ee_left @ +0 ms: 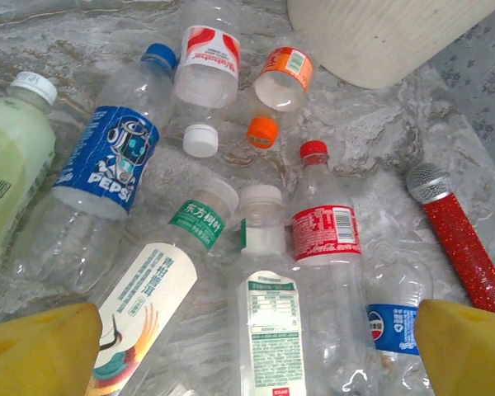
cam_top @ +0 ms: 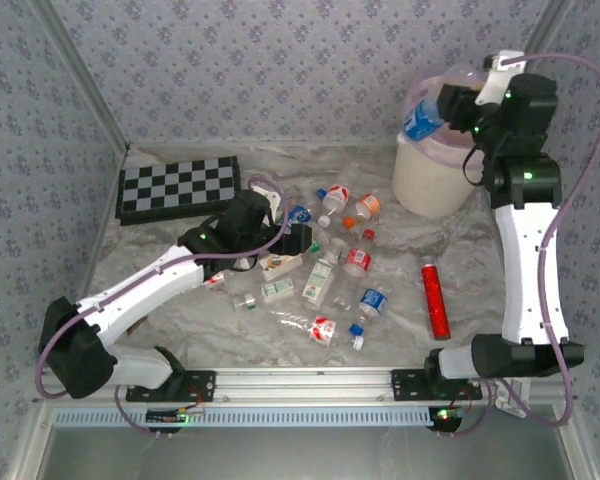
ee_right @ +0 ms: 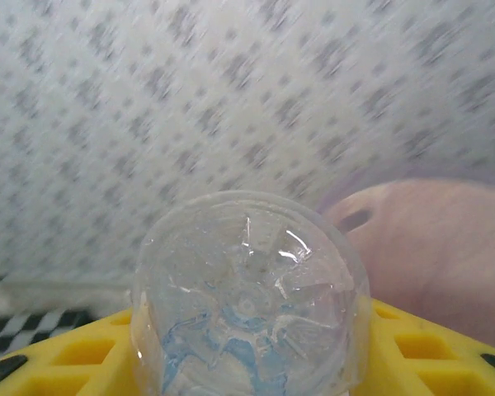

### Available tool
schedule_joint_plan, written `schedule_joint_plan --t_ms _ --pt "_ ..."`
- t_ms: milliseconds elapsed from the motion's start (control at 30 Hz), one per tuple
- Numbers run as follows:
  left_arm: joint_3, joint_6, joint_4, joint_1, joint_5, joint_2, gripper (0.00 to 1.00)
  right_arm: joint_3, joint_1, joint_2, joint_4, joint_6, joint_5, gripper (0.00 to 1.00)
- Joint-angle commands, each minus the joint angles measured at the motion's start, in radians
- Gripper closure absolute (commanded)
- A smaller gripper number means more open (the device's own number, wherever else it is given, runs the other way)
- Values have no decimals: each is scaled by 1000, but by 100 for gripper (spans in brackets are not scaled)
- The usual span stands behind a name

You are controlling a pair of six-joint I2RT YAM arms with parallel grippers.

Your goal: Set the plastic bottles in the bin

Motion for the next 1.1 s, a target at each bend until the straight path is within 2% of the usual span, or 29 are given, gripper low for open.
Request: schedule_joint_plan --t_ms 0,167,267,567,767,967,1067 --pt "1 9 -19 6 -6 -8 3 75 -36 41 2 -68 166 63" --pt "-15 11 -4 6 -7 -16 3 164 -58 166 -11 -123 237 69" --pt "-12 9 -11 6 -4 -12 3 260 -64 267 -116 -123 239 71" --pt "-45 11 -35 6 -17 -54 3 230 -65 448 -121 -122 263 74" --pt "104 121 -234 8 -80 0 2 337 -78 645 -213 -101 259 75" --pt "80 104 -185 7 -67 6 1 374 -96 767 -272 -73 206 73" --pt "76 115 -186 7 -64 2 1 363 -113 781 -263 -45 147 66"
